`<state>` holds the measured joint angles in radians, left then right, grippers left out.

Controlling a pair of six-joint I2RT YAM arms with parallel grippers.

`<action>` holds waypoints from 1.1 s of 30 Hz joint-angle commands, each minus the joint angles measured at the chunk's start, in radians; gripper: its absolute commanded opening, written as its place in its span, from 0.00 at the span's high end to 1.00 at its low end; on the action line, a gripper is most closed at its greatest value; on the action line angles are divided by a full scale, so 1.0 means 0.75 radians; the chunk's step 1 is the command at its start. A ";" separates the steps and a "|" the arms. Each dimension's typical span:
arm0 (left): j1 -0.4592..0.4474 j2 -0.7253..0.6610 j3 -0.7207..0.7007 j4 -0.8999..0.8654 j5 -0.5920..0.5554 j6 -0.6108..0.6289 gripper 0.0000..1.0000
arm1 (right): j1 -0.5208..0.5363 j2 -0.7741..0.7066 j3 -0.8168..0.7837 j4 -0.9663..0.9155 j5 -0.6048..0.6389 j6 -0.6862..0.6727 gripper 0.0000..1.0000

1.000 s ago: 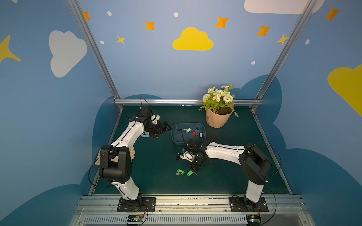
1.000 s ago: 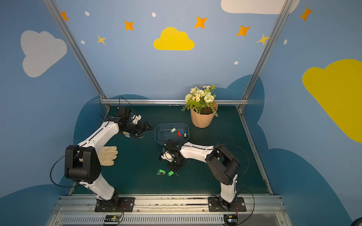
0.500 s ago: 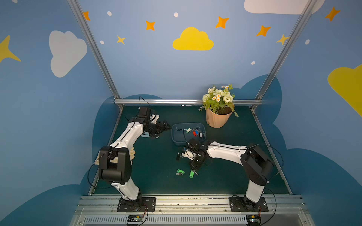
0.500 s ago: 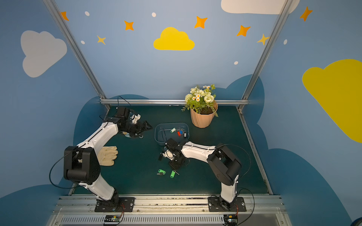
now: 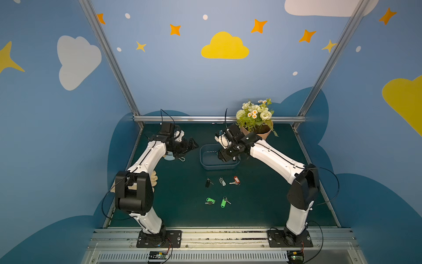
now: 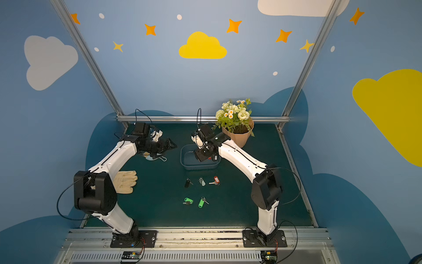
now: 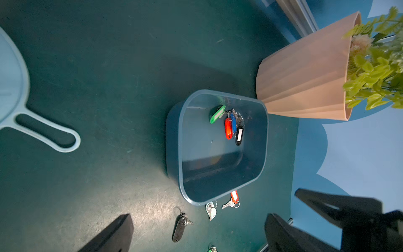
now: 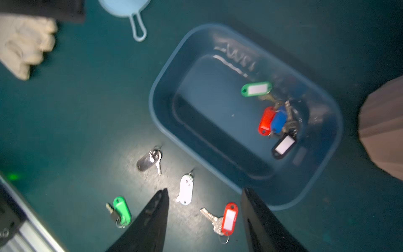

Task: Take the keys out of the storage box
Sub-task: Pick up the key from the storage box.

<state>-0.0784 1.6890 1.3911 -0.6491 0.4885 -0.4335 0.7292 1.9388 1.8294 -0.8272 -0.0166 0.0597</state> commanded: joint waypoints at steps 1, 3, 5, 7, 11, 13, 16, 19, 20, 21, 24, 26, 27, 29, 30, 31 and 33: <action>0.005 0.029 0.068 -0.062 -0.044 0.034 0.00 | -0.002 0.219 0.163 -0.185 0.088 0.074 0.46; 0.006 0.035 0.089 -0.073 -0.058 0.036 0.00 | -0.007 0.318 0.249 -0.227 0.121 0.080 0.49; 0.006 0.040 0.102 -0.074 -0.062 0.036 0.00 | -0.015 0.380 0.294 -0.249 0.165 0.095 0.52; 0.006 0.048 0.114 -0.071 -0.068 0.031 0.00 | -0.032 0.416 0.316 -0.265 0.191 0.108 0.54; 0.006 0.085 0.159 -0.065 -0.049 0.009 0.00 | -0.073 0.428 0.316 -0.301 0.270 0.146 0.53; 0.006 0.104 0.179 -0.058 -0.032 -0.009 0.00 | -0.091 0.425 0.287 -0.302 0.268 0.153 0.53; 0.003 0.127 0.206 -0.046 -0.019 -0.025 0.00 | -0.107 0.433 0.267 -0.308 0.244 0.161 0.54; 0.003 0.143 0.237 -0.055 -0.032 -0.024 0.00 | -0.110 0.461 0.296 -0.310 0.235 0.144 0.55; 0.000 0.150 0.246 -0.057 -0.035 -0.021 0.00 | -0.114 0.476 0.313 -0.314 0.224 0.137 0.56; 0.000 0.158 0.254 -0.062 -0.039 -0.019 0.00 | -0.118 0.488 0.330 -0.316 0.223 0.139 0.57; -0.003 0.179 0.284 -0.083 -0.050 -0.010 0.00 | -0.131 0.523 0.364 -0.331 0.201 0.143 0.59; -0.008 0.180 0.300 -0.087 -0.063 0.002 0.00 | -0.135 0.538 0.370 -0.328 0.184 0.140 0.59; -0.010 0.181 0.303 -0.089 -0.068 0.008 0.00 | -0.135 0.545 0.370 -0.325 0.179 0.141 0.59; -0.012 0.182 0.311 -0.095 -0.075 0.021 0.00 | -0.133 0.563 0.375 -0.323 0.172 0.139 0.60; -0.012 0.184 0.313 -0.099 -0.075 0.030 0.00 | -0.133 0.572 0.375 -0.317 0.168 0.138 0.60; -0.012 0.186 0.315 -0.103 -0.077 0.039 0.00 | -0.133 0.584 0.380 -0.317 0.176 0.138 0.61; -0.012 0.189 0.319 -0.117 -0.084 0.053 0.00 | -0.134 0.606 0.388 -0.317 0.193 0.144 0.63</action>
<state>-0.0853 1.8107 1.6085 -0.7040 0.4355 -0.4286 0.6319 2.3600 2.0953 -1.0409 0.1272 0.1585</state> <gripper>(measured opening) 0.999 0.377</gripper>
